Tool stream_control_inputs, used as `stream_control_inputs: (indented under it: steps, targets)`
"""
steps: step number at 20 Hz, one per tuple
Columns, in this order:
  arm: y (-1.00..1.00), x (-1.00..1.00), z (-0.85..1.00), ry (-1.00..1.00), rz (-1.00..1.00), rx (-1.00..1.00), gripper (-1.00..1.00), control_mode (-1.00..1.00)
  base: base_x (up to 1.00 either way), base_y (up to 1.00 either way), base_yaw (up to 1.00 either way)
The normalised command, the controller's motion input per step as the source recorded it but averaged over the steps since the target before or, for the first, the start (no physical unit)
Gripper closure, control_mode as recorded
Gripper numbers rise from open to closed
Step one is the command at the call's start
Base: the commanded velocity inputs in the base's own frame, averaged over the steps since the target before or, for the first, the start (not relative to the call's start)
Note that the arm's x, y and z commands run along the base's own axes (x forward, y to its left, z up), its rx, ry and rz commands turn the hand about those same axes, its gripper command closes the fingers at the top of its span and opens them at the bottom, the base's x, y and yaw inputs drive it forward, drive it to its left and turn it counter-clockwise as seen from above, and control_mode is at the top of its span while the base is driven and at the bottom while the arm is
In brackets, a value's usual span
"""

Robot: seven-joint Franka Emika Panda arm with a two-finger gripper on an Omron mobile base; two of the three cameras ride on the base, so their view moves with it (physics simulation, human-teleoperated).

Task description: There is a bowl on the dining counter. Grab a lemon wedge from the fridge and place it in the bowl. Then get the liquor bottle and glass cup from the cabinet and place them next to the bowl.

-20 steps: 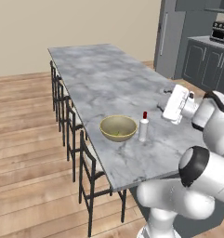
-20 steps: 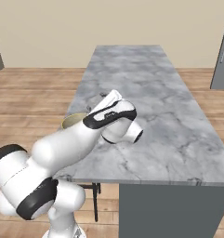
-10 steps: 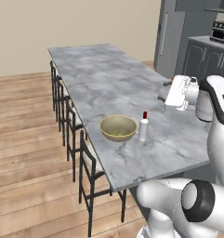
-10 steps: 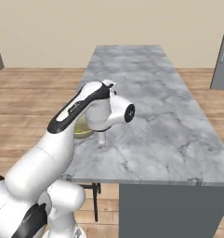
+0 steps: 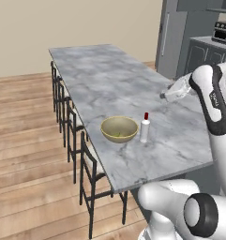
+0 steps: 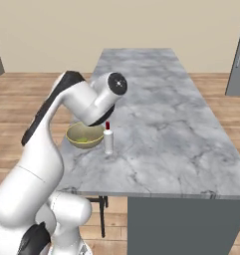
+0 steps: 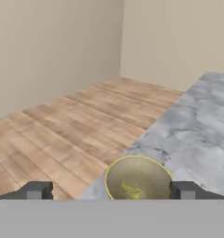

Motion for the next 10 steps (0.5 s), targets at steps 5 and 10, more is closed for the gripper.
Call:
stream_control_inputs:
  steps: [5,10]
  targets:
    - [0.0,-0.48,-0.08,0.33,-0.41,-0.2,-1.0,-1.0,0.0,0.0,0.0]
    - [0.0,-0.35,-0.09,0.31,-0.39,-0.14,-1.0,-1.0,0.0,0.0,0.0]
